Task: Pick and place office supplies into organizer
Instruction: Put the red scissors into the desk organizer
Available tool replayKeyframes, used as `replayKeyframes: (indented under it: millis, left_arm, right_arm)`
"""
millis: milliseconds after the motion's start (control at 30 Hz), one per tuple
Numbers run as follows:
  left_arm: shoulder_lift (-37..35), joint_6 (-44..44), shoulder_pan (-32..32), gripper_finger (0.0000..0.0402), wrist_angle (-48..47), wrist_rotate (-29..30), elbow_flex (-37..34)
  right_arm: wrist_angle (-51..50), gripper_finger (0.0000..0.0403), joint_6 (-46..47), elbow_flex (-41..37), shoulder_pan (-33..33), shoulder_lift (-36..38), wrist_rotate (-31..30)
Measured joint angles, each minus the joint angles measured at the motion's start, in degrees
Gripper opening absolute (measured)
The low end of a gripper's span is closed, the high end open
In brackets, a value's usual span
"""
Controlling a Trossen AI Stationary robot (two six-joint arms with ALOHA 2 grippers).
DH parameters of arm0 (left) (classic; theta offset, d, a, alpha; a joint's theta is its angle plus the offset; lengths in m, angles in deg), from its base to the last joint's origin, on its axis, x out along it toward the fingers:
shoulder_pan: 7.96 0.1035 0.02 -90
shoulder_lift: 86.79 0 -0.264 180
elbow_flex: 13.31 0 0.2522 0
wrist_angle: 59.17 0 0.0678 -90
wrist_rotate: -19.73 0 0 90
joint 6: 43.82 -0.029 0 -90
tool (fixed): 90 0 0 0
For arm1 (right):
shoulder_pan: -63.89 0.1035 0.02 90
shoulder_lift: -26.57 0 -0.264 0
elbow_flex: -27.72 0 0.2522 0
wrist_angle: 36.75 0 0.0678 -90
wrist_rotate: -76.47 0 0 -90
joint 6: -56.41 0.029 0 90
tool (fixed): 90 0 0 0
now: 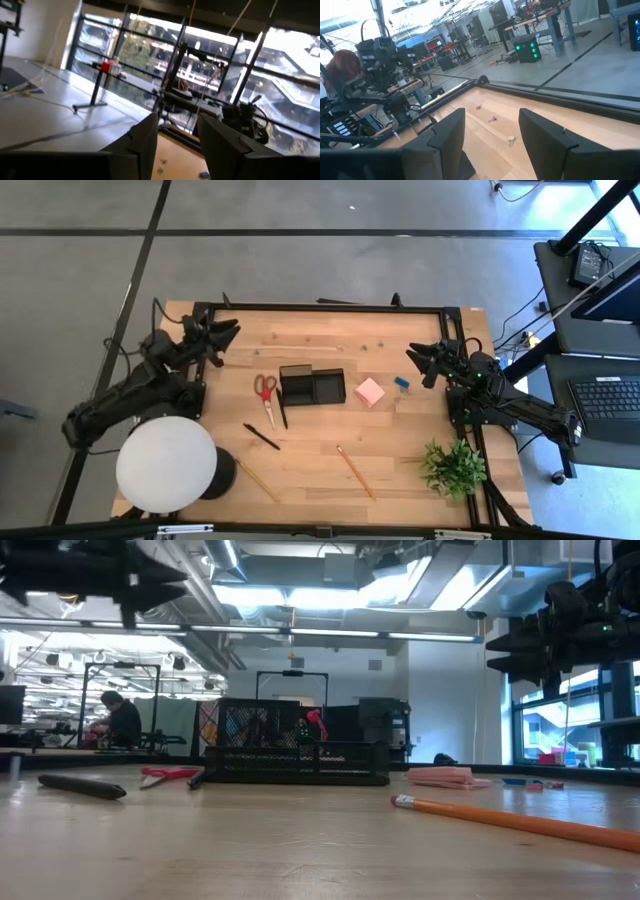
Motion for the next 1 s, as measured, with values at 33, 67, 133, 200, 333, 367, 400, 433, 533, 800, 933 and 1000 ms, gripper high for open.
replayKeyframes:
  millis: [33,67,133,200,333,367,400,433,533,800,933,1000]
  left_arm:
    - [2.5,-0.1,-0.6,0.0135,0.0,0.0,1.5]
    - [5.2,-0.1,-1.2,0.0134,-0.1,0.0,3.0]
    - [10.5,-1.1,-2.1,0.0133,-1.3,0.0,6.1]
    - [15.3,-3.3,-2.8,0.0131,-3.9,0.0,9.6]
    - [22.8,-7.1,-3.4,0.0129,-12.9,0.1,17.3]
    - [24.2,-7.9,-3.6,0.0129,-15.9,0.1,19.4]
    - [25.6,-8.4,-3.7,0.0129,-18.9,0.4,21.4]
    - [26.9,-8.5,-3.9,0.0129,-22.4,0.8,23.6]
    - [30.4,-5.5,-4.3,0.0129,-32.4,3.4,29.8]
    - [36.9,-1.4,-8.8,0.0129,-49.2,6.2,41.6]
    - [39.2,-0.5,-11.9,0.0129,-52.0,7.6,43.7]
    - [40.4,0.1,-13.4,0.0129,-53.7,7.6,44.1]
  right_arm:
    - [0.1,0.0190,0.0,0.0,0.0,0.0,-0.4]
    - [0.2,0.0191,0.0,0.0,0.0,0.0,-0.9]
    - [0.3,0.0191,0.1,0.0,0.0,0.0,-1.6]
    - [0.3,0.0191,0.0,0.0,0.0,0.0,-1.6]
    - [0.3,0.0191,0.1,0.0,0.0,0.0,-1.6]
    - [0.3,0.0191,0.1,0.0,0.0,0.0,-1.7]
    - [0.3,0.0191,0.1,0.0,0.0,0.0,-1.7]
    - [0.3,0.0191,0.1,0.0,0.0,0.0,-1.7]
    - [0.3,0.0191,0.0,0.0,0.0,0.0,-1.7]
    - [0.3,0.0191,0.0,0.0,0.0,0.0,-1.8]
    - [0.3,0.0191,-0.1,0.0,0.0,0.0,-1.8]
    - [0.3,0.0191,-0.1,0.0,0.0,0.0,-1.8]
